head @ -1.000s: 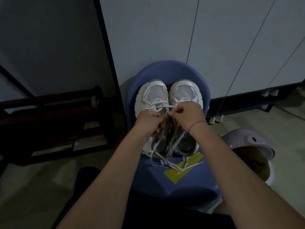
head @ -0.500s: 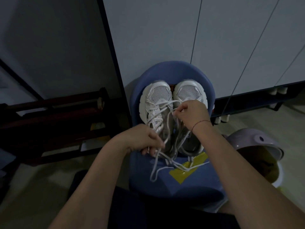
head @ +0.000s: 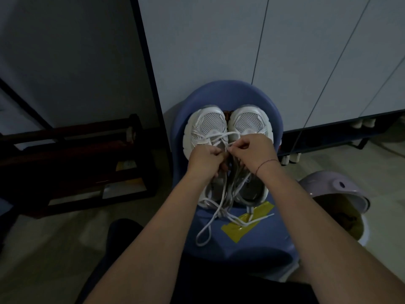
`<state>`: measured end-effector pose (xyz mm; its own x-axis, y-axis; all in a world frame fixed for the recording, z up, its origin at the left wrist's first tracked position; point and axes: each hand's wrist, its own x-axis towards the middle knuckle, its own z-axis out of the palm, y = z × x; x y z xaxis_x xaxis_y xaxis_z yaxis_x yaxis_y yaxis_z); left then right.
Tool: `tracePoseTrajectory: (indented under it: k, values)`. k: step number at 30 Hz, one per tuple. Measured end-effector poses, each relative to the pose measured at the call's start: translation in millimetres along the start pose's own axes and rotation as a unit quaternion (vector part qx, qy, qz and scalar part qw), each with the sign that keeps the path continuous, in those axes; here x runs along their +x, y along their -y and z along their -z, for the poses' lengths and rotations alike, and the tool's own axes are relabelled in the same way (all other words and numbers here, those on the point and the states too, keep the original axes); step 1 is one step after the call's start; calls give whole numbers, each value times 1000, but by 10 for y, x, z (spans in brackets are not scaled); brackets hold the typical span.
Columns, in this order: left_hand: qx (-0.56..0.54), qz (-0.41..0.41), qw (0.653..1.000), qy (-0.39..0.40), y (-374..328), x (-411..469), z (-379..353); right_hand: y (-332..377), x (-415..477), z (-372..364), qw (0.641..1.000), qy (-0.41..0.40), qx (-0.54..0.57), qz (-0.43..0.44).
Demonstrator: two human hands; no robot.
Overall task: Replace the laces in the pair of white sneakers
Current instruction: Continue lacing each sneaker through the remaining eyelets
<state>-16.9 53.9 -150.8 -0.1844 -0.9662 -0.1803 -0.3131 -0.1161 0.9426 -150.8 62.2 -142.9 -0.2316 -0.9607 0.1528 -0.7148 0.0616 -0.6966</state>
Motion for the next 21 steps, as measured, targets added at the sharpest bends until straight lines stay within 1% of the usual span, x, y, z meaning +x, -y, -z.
tracePoseTrajectory:
  k: [2,4,7,10,12,14,16,17,18,19,20,21]
  values:
    - [10,2,1000,24,0,-23,67,-8,-4,-7,1000,4,9,0]
    - [50,3,996,75,13,-76,159,-24,-3,-8,1000,5,26,-4]
    - [134,16,976,173,73,-184,286,-38,9,-1,999,12,39,-19]
    - [161,43,954,249,123,-282,368,-28,18,-6,999,16,42,-23]
    - [173,44,945,274,129,-324,414,-23,13,-9,999,14,43,-26]
    - [176,41,942,282,128,-364,445,-26,6,-8,999,11,46,-27]
    - [165,39,951,259,123,-389,468,-32,2,-12,998,9,47,-26]
    - [145,31,964,221,121,-385,476,-34,1,-17,999,7,46,-24]
    - [120,18,980,159,134,-354,487,-33,-1,-22,999,5,43,-20]
    - [93,3,993,79,159,-301,504,-32,-4,-27,999,5,39,-16]
    - [71,-11,997,-7,185,-233,528,-29,-8,-32,999,5,36,-12]
    - [58,-21,995,-73,220,-150,546,-24,-13,-34,999,8,33,-8]
